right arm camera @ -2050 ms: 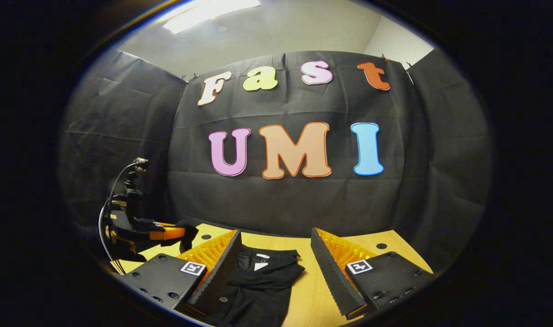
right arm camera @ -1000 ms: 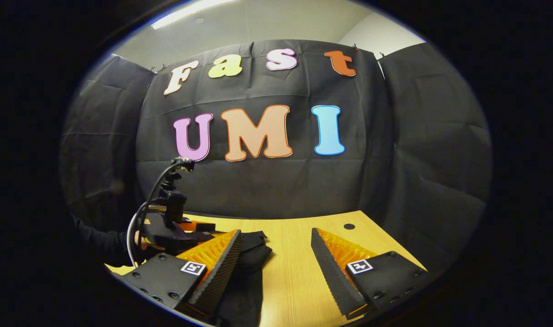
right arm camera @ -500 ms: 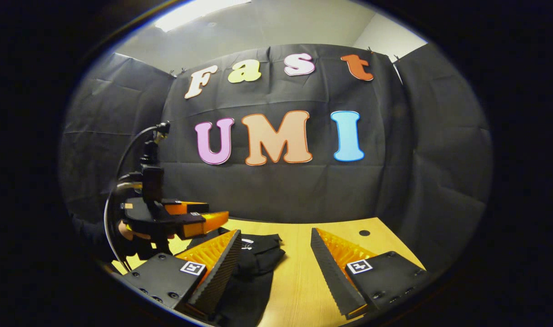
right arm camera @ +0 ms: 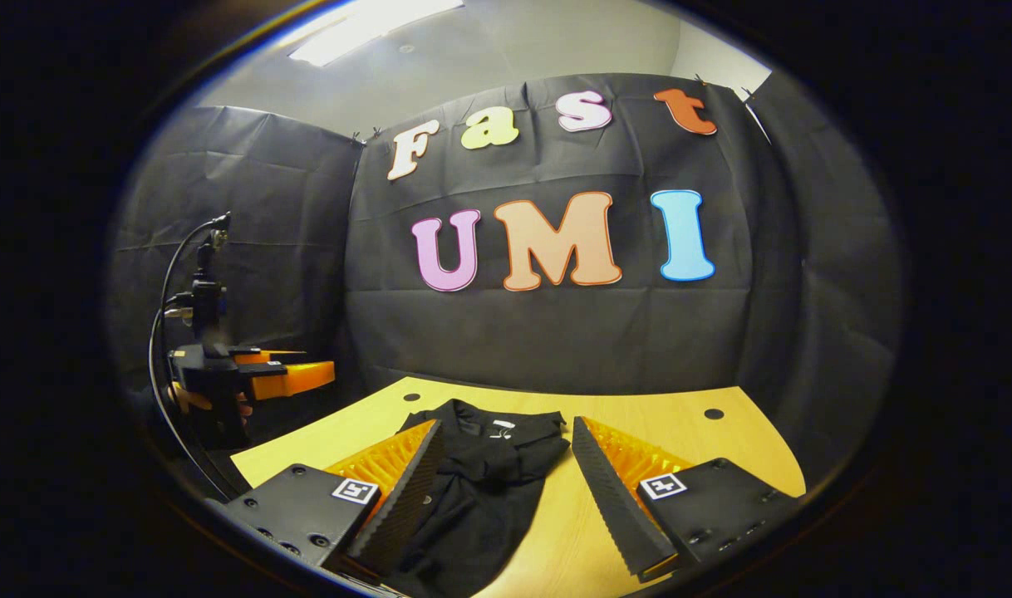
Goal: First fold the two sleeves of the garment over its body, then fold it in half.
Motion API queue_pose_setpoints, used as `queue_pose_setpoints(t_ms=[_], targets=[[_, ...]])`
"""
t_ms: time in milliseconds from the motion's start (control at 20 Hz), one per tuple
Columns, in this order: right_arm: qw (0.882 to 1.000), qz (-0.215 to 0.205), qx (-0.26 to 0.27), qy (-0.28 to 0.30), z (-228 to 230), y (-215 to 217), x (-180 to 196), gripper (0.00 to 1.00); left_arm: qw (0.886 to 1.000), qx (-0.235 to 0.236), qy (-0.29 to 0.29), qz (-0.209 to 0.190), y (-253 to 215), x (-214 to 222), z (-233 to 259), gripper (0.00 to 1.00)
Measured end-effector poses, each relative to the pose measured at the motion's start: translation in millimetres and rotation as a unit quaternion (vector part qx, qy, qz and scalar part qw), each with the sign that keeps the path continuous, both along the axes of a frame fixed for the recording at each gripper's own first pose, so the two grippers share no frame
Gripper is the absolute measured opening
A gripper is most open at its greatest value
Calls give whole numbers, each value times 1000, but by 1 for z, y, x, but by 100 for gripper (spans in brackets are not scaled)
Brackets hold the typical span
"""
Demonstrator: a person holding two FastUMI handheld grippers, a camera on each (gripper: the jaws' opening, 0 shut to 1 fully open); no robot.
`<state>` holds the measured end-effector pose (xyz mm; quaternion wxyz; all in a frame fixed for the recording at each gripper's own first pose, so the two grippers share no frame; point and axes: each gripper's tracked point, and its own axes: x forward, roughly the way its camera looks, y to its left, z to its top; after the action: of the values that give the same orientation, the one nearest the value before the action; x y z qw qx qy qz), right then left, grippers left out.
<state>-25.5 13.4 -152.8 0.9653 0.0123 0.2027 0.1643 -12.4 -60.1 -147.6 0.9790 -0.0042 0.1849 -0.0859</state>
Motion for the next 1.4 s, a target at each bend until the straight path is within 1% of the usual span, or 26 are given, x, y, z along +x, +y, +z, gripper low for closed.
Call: queue_pose_setpoints(t_ms=[50,100,150,200,250,300,350,400,450,500,550,750,800,850,950,1050,1200,1250,1300,1350,1400], targets=[[1000,-2,0,8,-6,6,-7,98,1000,0,10,1,9,-12,-6,99],[1000,-5,1,14,-10,13,-14,95,1000,2,19,1,18,-23,-11,99],[1000,-4,0,19,-13,21,-22,98,1000,8,28,1,26,-33,-19,99],[1000,-3,-5,22,-17,28,-28,99,999,12,35,0,34,-43,-24,95],[999,-2,-14,28,-24,32,-35,98,999,13,44,-1,41,-54,-32,95],[999,-1,-22,37,-31,36,-42,95,998,14,56,-4,45,-64,-41,95],[999,1,-26,47,-39,40,-50,98,998,14,68,-6,50,-74,-51,95],[998,1,-28,56,-46,44,-56,98,997,15,79,-8,54,-84,-61,95],[997,0,-29,67,-54,47,-63,96,996,16,92,-10,58,-92,-73,95],[997,-1,-30,77,-62,49,-70,96,994,16,105,-12,60,-102,-83,100],[996,-3,-31,87,-70,51,-76,99,993,18,120,-14,63,-111,-95,95],[990,-1,-46,134,-106,57,-99,99,984,20,176,-22,66,-145,-143,95],[988,0,-51,144,-115,57,-105,99,981,21,192,-25,66,-153,-155,100],[986,0,-56,155,-124,56,-112,99,977,21,209,-28,65,-163,-168,95],[982,1,-67,179,-145,55,-123,99,969,25,244,-32,65,-181,-194,96],[975,-1,-74,208,-169,54,-134,99,963,23,266,-33,65,-192,-212,96],[962,-9,-83,258,-205,55,-142,99,955,27,294,-23,72,-203,-235,96],[957,-13,-89,276,-216,51,-148,99,954,27,299,-19,73,-205,-241,97],[952,-18,-97,290,-228,48,-153,95,951,25,307,-15,74,-208,-245,97],[947,-23,-104,303,-238,46,-159,99,951,28,308,-15,74,-210,-247,97],[942,-27,-113,315,-245,42,-165,99,954,29,298,-20,72,-204,-245,93]])
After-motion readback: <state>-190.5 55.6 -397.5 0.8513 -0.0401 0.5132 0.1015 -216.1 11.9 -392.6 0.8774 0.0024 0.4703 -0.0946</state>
